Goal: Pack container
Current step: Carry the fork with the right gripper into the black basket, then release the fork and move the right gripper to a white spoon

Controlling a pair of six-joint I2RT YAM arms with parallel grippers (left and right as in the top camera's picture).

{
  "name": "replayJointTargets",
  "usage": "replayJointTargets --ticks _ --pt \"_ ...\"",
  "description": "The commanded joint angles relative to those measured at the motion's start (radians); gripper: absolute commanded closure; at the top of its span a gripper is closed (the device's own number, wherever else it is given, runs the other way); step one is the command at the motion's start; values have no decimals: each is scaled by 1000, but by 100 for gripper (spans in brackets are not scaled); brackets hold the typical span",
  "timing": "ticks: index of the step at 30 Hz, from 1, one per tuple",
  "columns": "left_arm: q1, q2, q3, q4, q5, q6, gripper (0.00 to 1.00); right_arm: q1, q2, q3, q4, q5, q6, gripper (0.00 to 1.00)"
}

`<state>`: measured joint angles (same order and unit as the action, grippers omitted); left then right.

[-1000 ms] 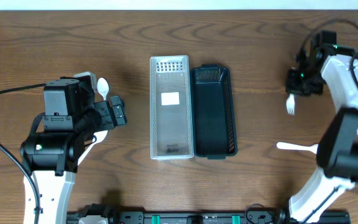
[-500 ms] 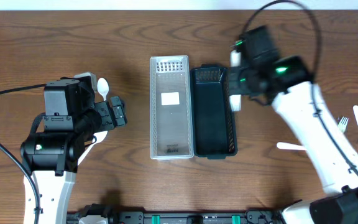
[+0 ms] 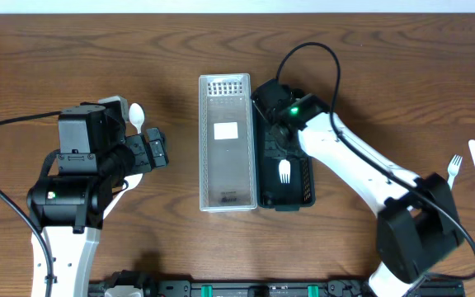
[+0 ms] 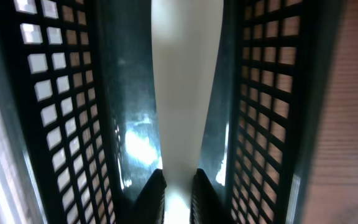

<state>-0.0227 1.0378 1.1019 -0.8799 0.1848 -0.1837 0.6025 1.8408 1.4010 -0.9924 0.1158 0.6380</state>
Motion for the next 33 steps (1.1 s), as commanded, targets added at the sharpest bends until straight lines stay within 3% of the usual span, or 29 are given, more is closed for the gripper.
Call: replayJointTargets --ticks 1,2,5,12,15,17,24,27,29,32,33 --pt "-2 0 20 -2 10 -2 2 7 2 2 21 -5 -12 68" --pt "-2 0 20 -3 10 -2 2 8 2 2 29 -10 -13 63" --pt "-2 0 20 -2 10 -2 2 6 2 3 61 -15 -26 62" --pt "-2 0 20 -2 10 -2 2 -29 -52 56 36 89 20 76" --pt "-2 0 20 -2 10 -2 2 -101 -146 79 21 175 117 73" --pt "-2 0 20 -2 10 -2 2 -175 -220 78 19 187 187 62" --pt "-2 0 20 -2 10 -2 2 -514 -307 73 -172 155 476 50" --pt "-2 0 20 -2 10 -2 2 -640 -284 48 -234 134 588 34" --pt "-2 0 20 -2 10 -2 2 -705 -266 18 -232 100 596 27" --pt "-2 0 20 -2 10 -2 2 -763 -233 -40 -209 66 600 6" --pt "-2 0 20 -2 10 -2 2 -774 -222 -68 -193 62 607 3"
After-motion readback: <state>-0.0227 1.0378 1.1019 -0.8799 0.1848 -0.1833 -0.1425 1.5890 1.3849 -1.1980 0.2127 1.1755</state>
